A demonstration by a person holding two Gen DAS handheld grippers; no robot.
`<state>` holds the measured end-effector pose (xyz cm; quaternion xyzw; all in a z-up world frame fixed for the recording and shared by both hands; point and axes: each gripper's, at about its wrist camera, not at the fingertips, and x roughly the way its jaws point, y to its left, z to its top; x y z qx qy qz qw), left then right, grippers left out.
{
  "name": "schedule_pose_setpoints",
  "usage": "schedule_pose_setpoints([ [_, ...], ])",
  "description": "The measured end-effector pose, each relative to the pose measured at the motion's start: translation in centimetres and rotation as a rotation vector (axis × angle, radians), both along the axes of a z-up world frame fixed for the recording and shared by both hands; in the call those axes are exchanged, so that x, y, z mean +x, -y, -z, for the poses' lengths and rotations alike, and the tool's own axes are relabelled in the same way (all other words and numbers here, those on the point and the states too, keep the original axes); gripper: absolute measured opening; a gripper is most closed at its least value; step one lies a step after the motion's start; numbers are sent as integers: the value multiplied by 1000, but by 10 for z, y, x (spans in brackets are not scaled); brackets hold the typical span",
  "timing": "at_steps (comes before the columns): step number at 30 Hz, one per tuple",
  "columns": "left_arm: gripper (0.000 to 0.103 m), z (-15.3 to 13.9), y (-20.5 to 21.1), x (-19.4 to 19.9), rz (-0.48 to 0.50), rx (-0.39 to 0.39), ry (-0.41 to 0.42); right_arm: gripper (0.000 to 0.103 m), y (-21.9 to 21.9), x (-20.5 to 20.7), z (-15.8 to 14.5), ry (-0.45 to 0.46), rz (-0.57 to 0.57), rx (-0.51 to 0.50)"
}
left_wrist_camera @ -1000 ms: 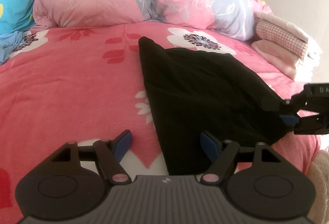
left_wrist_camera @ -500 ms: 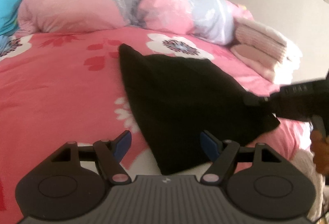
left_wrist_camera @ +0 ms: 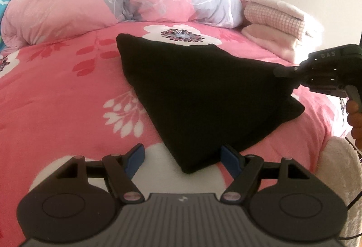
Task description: Fold clothes
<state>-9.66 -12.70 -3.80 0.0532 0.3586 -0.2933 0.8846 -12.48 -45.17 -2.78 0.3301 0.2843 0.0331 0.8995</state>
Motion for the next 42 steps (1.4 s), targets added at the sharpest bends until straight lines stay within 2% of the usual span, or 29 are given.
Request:
schedule_pose_setpoints([
  [24, 77, -1, 13, -5, 4, 55, 20, 3, 30, -20, 30, -26, 60, 45],
  [27, 77, -1, 13, -5, 6, 60, 23, 3, 34, -20, 39, -41, 65, 77],
  [36, 76, -3, 15, -8, 7, 82, 35, 3, 36, -24, 27, -3, 58, 94],
  [39, 76, -8, 11, -10, 16, 54, 31, 3, 36, -24, 26, 0, 56, 97],
  [42, 77, -16, 4, -10, 31, -30, 11, 3, 36, -23, 29, -10, 54, 92],
])
